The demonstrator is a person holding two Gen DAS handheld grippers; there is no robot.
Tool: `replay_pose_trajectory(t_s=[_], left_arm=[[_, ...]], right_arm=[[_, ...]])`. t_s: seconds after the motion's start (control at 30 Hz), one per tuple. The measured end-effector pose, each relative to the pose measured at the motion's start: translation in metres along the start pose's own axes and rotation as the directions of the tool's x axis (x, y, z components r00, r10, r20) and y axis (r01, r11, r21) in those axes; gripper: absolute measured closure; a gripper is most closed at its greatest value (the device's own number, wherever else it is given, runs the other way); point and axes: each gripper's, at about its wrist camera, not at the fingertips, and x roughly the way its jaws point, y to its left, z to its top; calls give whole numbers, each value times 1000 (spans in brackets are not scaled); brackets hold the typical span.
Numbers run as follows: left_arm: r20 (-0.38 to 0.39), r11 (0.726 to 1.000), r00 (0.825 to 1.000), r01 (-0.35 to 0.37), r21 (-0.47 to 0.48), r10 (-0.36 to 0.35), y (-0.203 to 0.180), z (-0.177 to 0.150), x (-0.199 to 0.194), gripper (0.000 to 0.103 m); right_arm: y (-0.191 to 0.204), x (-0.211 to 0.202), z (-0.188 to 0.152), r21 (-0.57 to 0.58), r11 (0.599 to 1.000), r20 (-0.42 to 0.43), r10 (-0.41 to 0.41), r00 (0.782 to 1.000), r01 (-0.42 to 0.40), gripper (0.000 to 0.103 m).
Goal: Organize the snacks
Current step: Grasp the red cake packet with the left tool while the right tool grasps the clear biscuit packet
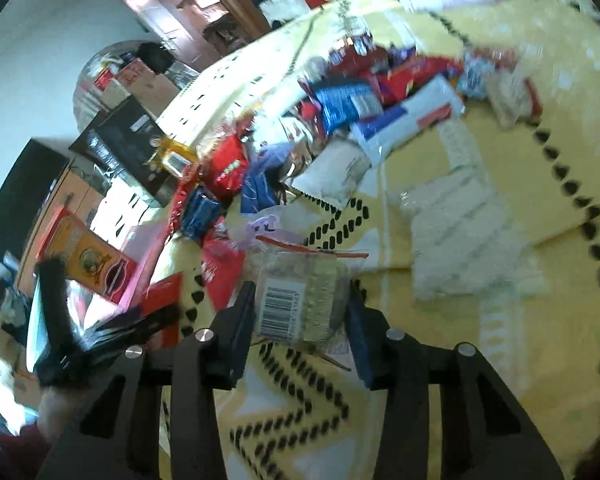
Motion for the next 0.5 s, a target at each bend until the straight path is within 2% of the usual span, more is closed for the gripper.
replay_pose_trajectory(t_s=[0.03,0.1,0.17,0.27,0.3,0.5], left_arm=[[4,998,998,60,27,-60,-6,4,2,29],[29,996,997,64,56,-66,-13,9,-2,30],[75,998,997,31,46,-34,-13,7,-14,28],[93,999,995,-26,42,22,-12,-7,-26,18],[88,998,996,-38,53,33,-14,-11,-27,14],[58,983,990,-136,126,129,-16,-28,-14,11]], right_arm=[[-1,-6,-3,-8,1000,4,-5,1000,5,57],[-4,-14,-8,-17,1000,4,-22,1000,22,57],[-9,-18,-13,-13,999,-3,-29,1000,29,57],[-16,-17,-17,1,1000,-13,-22,1000,22,57],[-17,-17,-17,1,1000,-13,-20,1000,20,57],[-12,-10,-20,-47,998,-35,-49,998,48,57]])
